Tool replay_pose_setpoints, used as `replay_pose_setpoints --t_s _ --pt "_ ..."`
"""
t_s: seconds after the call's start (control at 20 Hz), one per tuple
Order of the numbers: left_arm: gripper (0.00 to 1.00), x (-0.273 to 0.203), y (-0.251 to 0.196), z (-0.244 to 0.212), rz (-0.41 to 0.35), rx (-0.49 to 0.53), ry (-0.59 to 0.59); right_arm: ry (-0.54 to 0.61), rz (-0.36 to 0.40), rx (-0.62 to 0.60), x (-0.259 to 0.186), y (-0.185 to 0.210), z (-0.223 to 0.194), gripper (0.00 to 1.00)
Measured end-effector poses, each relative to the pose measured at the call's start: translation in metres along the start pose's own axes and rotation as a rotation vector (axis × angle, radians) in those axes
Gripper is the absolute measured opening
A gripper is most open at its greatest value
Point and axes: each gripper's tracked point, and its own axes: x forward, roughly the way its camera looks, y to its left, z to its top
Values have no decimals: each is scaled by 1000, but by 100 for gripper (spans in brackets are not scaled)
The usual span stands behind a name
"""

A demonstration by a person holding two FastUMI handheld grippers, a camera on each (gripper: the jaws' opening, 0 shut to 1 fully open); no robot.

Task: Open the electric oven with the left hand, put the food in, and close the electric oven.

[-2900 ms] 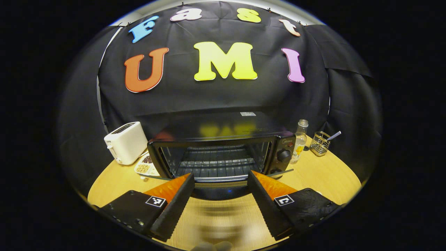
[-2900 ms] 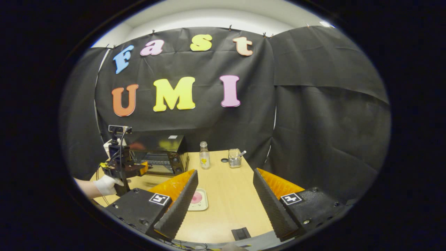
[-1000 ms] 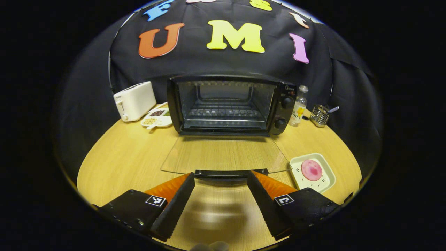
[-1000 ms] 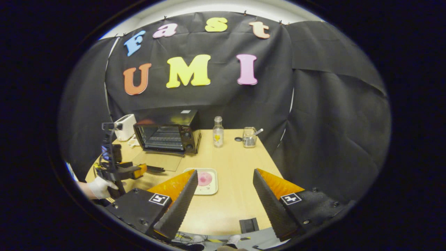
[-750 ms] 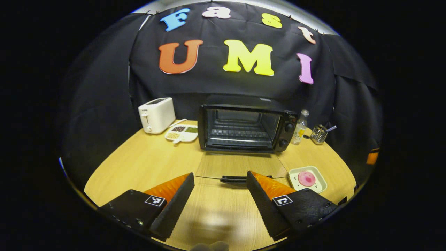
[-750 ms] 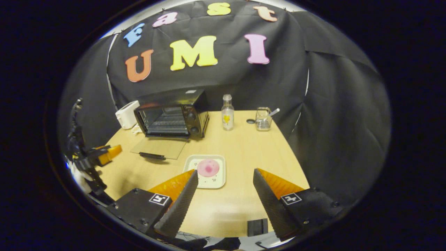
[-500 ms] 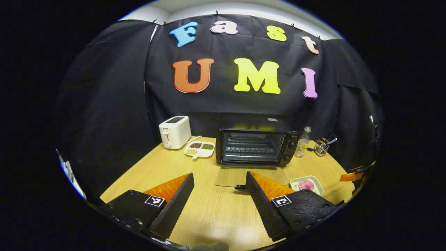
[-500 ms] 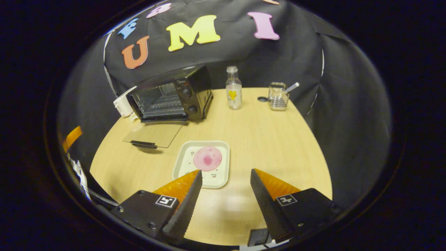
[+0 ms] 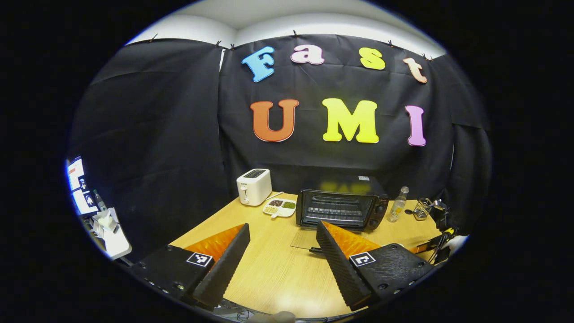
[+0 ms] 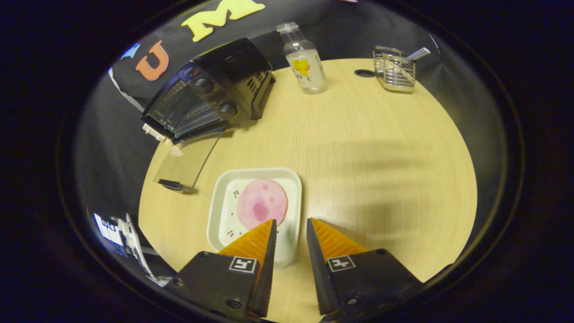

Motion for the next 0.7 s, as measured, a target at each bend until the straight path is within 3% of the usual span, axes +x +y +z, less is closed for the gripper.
replay_pose_setpoints --t_s 0.05,0.15,0.25,0.3,0.35,0.55,0.7 --pt "95 -3 -4 -2 11 -3 8 18 21 11 2 2 3 41" --pt "95 -8 -11 -3 25 -9 14 61 14 11 8 -3 3 19" --pt "95 -12 -16 -3 39 -21 16 140 8 13 13 -7 -9 13" --pt "95 -15 -18 -2 45 -30 12 141 17 30 13 -6 -6 0" --pt "95 -17 -20 -1 50 -38 5 165 35 50 13 -6 -7 8" --pt "95 -20 -27 -7 63 -57 8 222 141 169 15 -6 -6 4" --pt "95 -21 -30 -8 64 -67 4 202 200 257 8 -11 -7 4"
